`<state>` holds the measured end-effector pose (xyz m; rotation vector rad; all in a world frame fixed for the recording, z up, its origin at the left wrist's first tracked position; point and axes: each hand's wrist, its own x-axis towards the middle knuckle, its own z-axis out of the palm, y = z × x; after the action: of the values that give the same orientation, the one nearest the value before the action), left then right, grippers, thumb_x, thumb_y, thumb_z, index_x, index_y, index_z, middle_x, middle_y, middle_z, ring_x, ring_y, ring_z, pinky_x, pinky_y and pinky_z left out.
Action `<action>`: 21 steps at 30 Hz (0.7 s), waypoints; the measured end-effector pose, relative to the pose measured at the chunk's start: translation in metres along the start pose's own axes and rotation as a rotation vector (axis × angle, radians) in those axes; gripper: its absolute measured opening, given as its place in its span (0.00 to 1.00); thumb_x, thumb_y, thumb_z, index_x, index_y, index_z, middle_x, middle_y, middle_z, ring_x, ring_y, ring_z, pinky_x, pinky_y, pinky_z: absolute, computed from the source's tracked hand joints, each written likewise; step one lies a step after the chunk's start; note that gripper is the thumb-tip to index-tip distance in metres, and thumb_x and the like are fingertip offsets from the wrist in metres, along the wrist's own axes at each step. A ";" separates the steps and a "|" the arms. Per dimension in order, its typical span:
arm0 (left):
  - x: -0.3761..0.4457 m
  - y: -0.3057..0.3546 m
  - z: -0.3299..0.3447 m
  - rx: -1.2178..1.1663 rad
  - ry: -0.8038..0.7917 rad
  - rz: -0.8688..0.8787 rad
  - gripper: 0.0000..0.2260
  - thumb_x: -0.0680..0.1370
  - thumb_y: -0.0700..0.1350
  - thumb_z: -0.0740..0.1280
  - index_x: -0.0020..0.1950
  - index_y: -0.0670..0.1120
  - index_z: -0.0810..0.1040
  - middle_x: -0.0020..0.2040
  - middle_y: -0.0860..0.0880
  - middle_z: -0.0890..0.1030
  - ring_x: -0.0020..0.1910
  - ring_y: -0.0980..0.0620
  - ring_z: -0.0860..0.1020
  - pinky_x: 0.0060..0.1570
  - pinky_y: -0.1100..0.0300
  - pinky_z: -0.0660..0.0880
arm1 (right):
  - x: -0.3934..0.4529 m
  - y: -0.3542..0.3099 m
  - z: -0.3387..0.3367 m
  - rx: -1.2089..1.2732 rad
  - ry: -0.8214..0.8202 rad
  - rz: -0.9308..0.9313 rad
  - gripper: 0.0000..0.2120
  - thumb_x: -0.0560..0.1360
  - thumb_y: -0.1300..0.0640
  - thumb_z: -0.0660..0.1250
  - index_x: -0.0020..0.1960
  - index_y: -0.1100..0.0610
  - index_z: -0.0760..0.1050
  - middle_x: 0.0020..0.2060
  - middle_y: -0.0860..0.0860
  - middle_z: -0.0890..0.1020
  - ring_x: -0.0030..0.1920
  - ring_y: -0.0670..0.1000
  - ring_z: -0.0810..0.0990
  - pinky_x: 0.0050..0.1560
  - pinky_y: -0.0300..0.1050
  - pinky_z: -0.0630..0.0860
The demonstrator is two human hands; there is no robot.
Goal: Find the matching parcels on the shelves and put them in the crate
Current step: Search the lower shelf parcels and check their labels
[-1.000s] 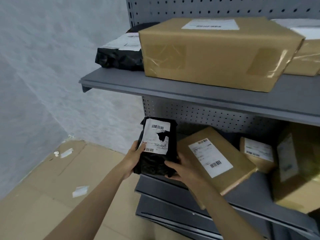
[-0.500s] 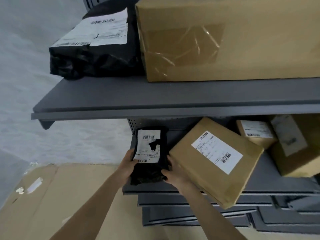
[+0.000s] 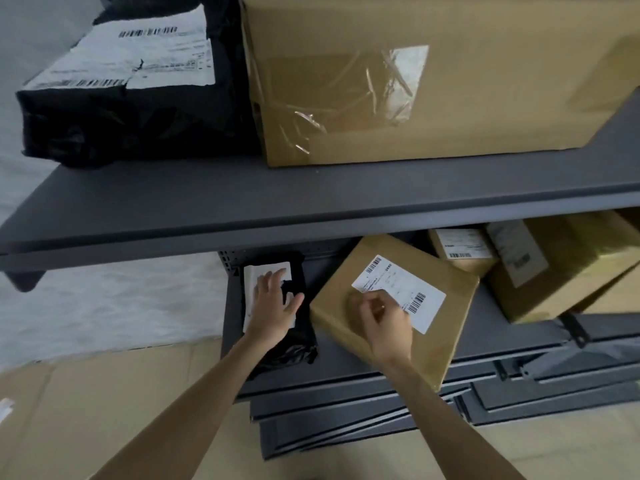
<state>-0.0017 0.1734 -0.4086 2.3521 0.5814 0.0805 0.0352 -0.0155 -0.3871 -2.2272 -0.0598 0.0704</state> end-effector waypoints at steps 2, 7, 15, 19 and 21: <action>0.002 0.024 0.015 -0.058 -0.093 0.025 0.31 0.77 0.53 0.64 0.75 0.42 0.55 0.74 0.41 0.58 0.74 0.43 0.55 0.71 0.49 0.56 | 0.011 0.013 -0.021 -0.066 0.127 0.061 0.08 0.76 0.54 0.64 0.53 0.55 0.76 0.51 0.54 0.79 0.52 0.57 0.77 0.51 0.49 0.75; -0.003 0.047 0.046 -0.093 -0.227 -0.092 0.38 0.75 0.54 0.67 0.76 0.40 0.50 0.73 0.38 0.59 0.72 0.40 0.60 0.68 0.48 0.60 | 0.024 0.063 -0.060 -0.176 0.151 0.465 0.33 0.73 0.48 0.68 0.71 0.60 0.60 0.66 0.63 0.66 0.66 0.65 0.64 0.66 0.59 0.62; -0.012 0.053 0.051 -0.135 -0.187 -0.148 0.34 0.71 0.47 0.72 0.72 0.39 0.60 0.65 0.39 0.67 0.63 0.41 0.70 0.63 0.47 0.68 | -0.001 0.101 -0.060 0.713 -0.241 0.856 0.36 0.70 0.39 0.68 0.72 0.46 0.55 0.62 0.56 0.72 0.60 0.61 0.73 0.62 0.64 0.71; -0.007 0.057 0.043 -0.202 -0.182 -0.154 0.35 0.71 0.47 0.71 0.73 0.41 0.59 0.67 0.41 0.68 0.65 0.43 0.70 0.65 0.46 0.68 | -0.007 0.097 -0.068 0.860 -0.227 0.817 0.31 0.71 0.41 0.67 0.70 0.42 0.57 0.57 0.53 0.72 0.52 0.57 0.75 0.39 0.52 0.79; -0.002 0.060 0.036 -0.240 -0.186 -0.160 0.33 0.73 0.45 0.70 0.74 0.42 0.59 0.68 0.41 0.67 0.65 0.44 0.69 0.65 0.50 0.67 | -0.008 0.088 -0.073 0.879 -0.200 0.754 0.32 0.71 0.43 0.68 0.71 0.45 0.57 0.61 0.55 0.71 0.48 0.56 0.76 0.34 0.48 0.79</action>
<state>0.0273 0.1107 -0.3967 2.0470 0.6281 -0.1336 0.0336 -0.1275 -0.4116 -1.2563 0.5932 0.6063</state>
